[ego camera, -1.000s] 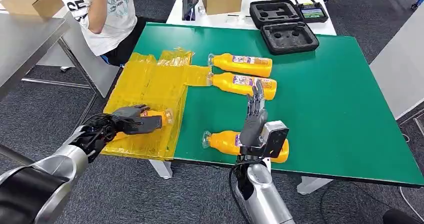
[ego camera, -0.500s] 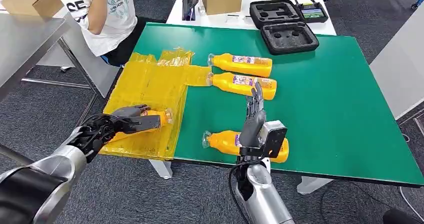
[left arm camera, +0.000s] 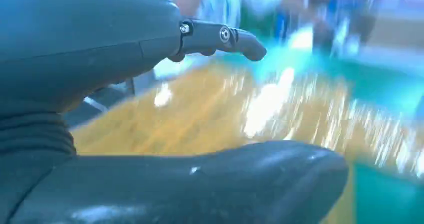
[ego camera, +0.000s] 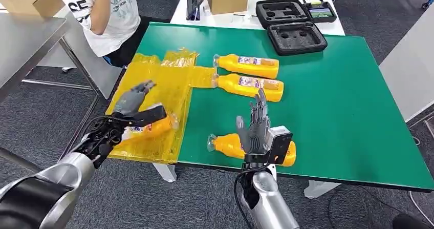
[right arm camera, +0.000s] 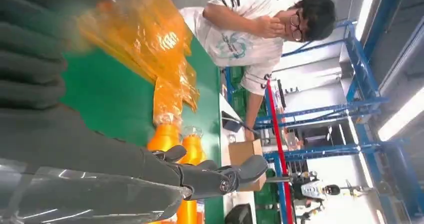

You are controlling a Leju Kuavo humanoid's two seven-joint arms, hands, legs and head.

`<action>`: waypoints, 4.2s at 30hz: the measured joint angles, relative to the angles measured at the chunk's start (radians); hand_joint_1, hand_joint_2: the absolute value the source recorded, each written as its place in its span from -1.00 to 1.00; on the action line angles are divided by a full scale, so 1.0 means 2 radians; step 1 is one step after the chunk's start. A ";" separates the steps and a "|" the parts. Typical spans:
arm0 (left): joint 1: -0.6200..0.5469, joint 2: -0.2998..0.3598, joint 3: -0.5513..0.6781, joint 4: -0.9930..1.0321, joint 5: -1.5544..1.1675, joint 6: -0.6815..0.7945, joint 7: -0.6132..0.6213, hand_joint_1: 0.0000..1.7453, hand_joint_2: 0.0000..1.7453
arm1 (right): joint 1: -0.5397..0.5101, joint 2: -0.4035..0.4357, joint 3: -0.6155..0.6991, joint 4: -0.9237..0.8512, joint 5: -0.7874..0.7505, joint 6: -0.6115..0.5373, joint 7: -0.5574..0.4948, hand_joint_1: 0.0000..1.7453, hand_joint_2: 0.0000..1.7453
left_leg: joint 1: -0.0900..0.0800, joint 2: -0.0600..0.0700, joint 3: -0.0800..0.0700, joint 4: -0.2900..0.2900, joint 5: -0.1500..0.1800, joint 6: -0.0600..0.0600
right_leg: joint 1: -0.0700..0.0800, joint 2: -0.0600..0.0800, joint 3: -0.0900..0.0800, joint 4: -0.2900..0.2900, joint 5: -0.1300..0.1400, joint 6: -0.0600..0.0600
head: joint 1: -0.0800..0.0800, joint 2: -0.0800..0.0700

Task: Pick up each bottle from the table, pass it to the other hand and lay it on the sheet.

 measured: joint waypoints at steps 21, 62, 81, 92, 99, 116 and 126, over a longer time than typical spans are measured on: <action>0.115 -0.050 0.079 -0.181 0.244 0.133 -0.109 -1.00 -1.00 | -0.039 -0.042 0.016 0.014 0.213 0.035 0.139 -1.00 1.00 | -0.001 0.000 0.000 0.000 0.000 0.000 | -0.001 0.000 0.000 0.000 0.000 0.000 | 0.000 0.000; 0.243 -0.105 0.065 -0.318 0.363 0.136 -0.120 -1.00 -1.00 | -0.146 -0.241 0.192 0.063 0.364 0.247 0.254 -1.00 1.00 | -0.001 0.000 -0.003 0.001 0.001 0.002 | -0.001 0.000 -0.002 -0.001 0.002 0.003 | 0.000 0.000; 0.244 -0.105 0.065 -0.318 0.364 0.135 -0.115 -1.00 -1.00 | -0.147 -0.241 0.204 0.080 0.399 0.248 0.282 -1.00 1.00 | -0.001 0.000 -0.003 0.001 0.001 0.002 | -0.001 0.000 -0.002 -0.001 0.002 0.003 | 0.000 0.000; 0.244 -0.105 0.065 -0.318 0.369 0.134 -0.110 -1.00 -1.00 | -0.159 -0.249 0.206 0.101 0.412 0.260 0.293 0.94 1.00 | -0.001 0.000 -0.003 0.001 0.001 0.002 | -0.001 0.000 -0.002 -0.001 0.002 0.003 | 0.000 0.000; 0.244 -0.105 0.065 -0.319 0.370 0.134 -0.110 -1.00 -1.00 | -0.160 -0.249 0.206 0.105 0.416 0.260 0.294 1.00 1.00 | -0.001 0.000 -0.003 0.001 0.001 0.002 | -0.001 0.000 -0.002 -0.001 0.002 0.003 | 0.000 0.000; 0.264 -0.105 0.065 -0.356 0.380 0.088 -0.092 -1.00 -1.00 | -0.120 -0.197 0.124 0.082 0.331 0.103 0.214 1.00 1.00 | -0.001 0.000 -0.003 0.001 0.001 0.002 | -0.001 0.000 -0.003 0.000 0.002 0.003 | 0.000 0.000; 0.278 -0.105 0.063 -0.397 0.383 0.062 -0.087 -1.00 -1.00 | -0.072 -0.131 0.027 0.028 0.258 0.050 0.112 1.00 1.00 | -0.001 0.000 -0.004 0.001 0.001 0.002 | -0.001 0.000 -0.003 0.000 0.002 0.003 | 0.000 0.000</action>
